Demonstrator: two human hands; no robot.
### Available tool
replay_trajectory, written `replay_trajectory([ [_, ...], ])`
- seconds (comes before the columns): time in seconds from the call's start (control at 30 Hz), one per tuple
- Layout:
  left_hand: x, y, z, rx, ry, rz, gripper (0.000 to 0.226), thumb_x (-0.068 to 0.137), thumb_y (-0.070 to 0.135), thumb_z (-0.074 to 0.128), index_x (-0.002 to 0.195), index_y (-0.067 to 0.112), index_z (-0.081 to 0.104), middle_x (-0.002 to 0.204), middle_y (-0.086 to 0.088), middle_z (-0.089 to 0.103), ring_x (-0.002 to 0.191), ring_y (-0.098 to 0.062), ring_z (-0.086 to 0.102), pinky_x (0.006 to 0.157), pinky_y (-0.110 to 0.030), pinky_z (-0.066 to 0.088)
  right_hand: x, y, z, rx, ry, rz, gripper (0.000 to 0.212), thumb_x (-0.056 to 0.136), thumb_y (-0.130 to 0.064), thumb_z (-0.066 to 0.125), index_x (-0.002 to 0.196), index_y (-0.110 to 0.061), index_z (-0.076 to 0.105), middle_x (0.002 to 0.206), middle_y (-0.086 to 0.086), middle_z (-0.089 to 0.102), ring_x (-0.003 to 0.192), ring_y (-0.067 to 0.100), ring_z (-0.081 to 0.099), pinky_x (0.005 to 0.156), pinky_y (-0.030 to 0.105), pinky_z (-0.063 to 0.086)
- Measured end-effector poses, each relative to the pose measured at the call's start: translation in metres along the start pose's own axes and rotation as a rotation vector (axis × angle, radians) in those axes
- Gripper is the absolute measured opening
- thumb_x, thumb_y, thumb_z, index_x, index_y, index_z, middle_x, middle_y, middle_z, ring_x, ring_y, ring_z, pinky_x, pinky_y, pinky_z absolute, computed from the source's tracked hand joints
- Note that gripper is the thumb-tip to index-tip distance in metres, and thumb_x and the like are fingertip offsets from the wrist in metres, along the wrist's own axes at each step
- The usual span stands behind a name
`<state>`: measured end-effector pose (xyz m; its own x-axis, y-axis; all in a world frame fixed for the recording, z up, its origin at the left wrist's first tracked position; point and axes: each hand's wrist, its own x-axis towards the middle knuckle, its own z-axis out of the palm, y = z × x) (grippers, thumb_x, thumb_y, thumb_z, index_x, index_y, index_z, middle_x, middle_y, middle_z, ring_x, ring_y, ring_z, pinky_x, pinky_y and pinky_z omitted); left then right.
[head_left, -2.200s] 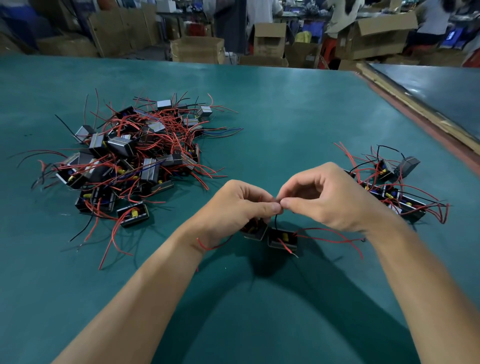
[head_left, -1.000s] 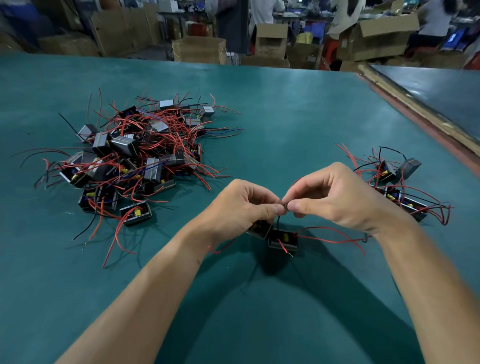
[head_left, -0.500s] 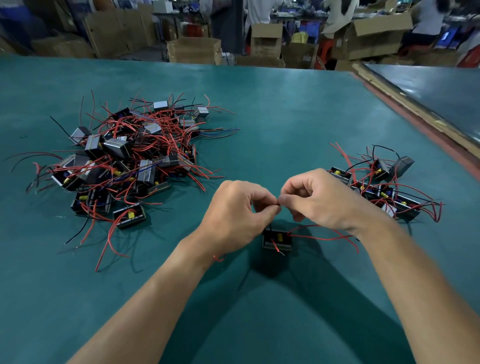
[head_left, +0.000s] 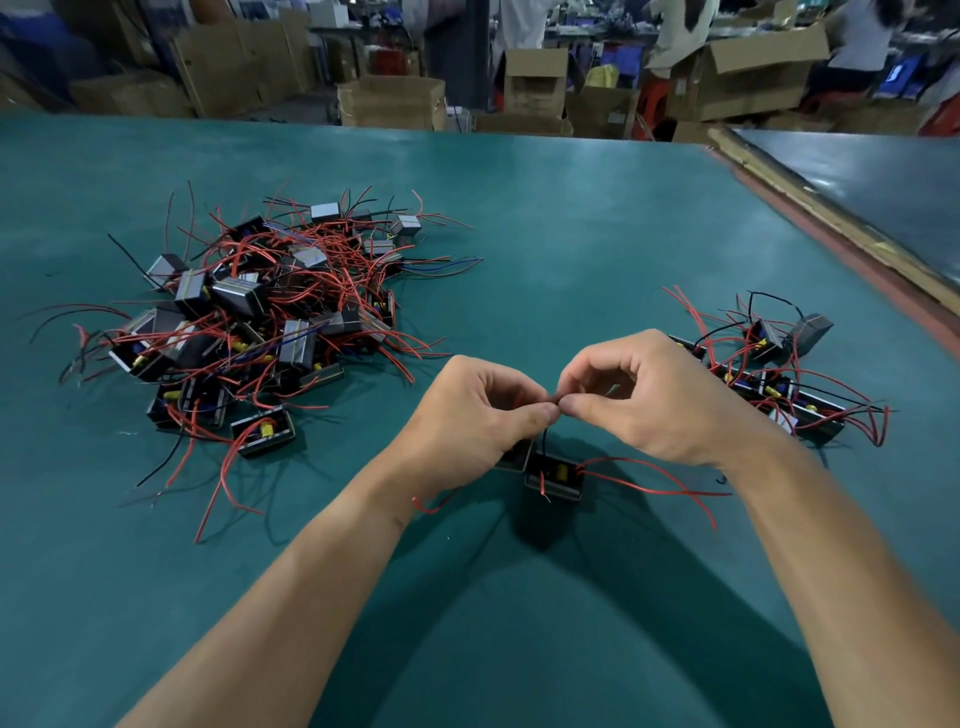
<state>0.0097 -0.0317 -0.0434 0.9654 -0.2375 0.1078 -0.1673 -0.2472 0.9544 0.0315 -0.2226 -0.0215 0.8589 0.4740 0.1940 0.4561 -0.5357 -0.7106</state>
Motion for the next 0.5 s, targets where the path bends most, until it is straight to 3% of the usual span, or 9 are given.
replay_trajectory([
  [0.1,0.0005,-0.0003,0.0,0.084,0.013,0.046,0.012,0.085,0.01,0.073,0.073,0.013,0.075,0.052,0.013,0.059,0.046,0.0,0.042,0.05,-0.018,0.038,0.0006,-0.0009,0.0004,-0.02,-0.016,0.022,0.018,0.086,-0.01,0.069,0.072,-0.021,0.068,0.066,-0.006,0.068,0.06,0.004,0.058,0.058,0.016,0.045],
  [0.27,-0.0005,-0.0013,0.0026,0.485,0.122,0.359,0.007,0.079,0.019,0.073,0.074,0.023,0.075,0.064,0.011,0.066,0.064,-0.008,0.058,0.065,-0.03,0.048,0.0023,-0.0028,0.0046,0.02,-0.137,0.178,0.024,0.09,-0.005,0.061,0.069,-0.018,0.06,0.052,-0.013,0.053,0.052,0.006,0.045,0.056,0.025,0.039],
  [0.5,-0.0018,0.0,0.007,0.682,0.158,0.592,0.012,0.082,0.017,0.07,0.071,0.016,0.074,0.059,0.005,0.06,0.062,-0.021,0.051,0.054,-0.038,0.047,0.0042,-0.0089,0.0036,0.407,-0.235,0.53,0.029,0.086,-0.002,0.047,0.062,-0.016,0.036,0.054,0.0,0.025,0.046,0.014,0.022,0.043,0.022,0.02],
])
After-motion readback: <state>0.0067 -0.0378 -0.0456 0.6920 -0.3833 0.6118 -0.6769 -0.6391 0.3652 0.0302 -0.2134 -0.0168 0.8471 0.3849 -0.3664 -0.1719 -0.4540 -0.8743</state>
